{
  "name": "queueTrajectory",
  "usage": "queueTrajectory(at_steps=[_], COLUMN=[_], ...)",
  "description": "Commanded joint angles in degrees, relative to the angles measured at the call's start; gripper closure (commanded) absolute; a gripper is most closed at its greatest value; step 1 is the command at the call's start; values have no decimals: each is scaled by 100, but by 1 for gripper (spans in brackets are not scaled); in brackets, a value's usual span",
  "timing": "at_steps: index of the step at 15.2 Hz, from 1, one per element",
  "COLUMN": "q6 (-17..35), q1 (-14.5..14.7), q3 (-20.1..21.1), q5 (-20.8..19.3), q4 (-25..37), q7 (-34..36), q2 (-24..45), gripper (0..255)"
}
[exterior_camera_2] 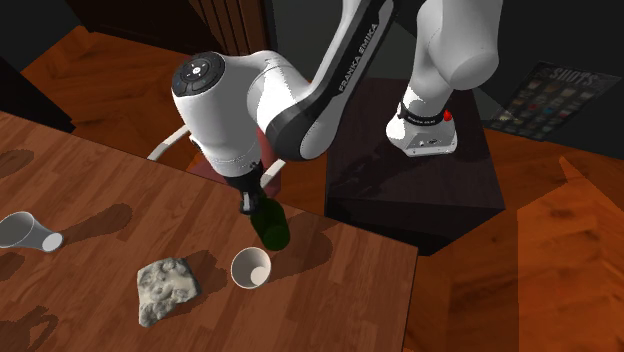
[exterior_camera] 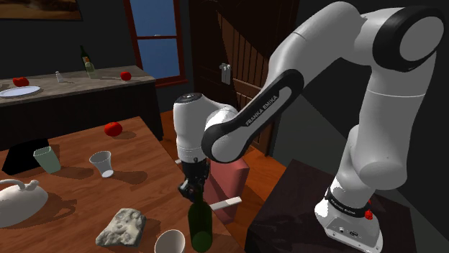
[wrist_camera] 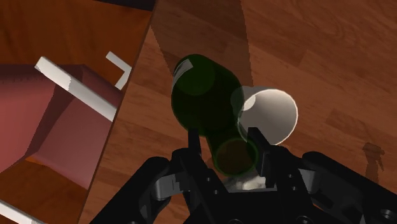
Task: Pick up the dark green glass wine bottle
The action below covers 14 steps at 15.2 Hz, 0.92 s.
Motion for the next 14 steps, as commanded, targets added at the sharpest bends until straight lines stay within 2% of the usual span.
queueTrajectory(at_steps=[1, 12, 14], q6=[-134, -954, -966], q1=[-18, -65, -65], q3=[13, 35, 35], q5=[71, 358, 361], q4=[26, 364, 370], q7=[-49, -224, -226], q2=[-118, -651, -658], gripper=[255, 255, 255])
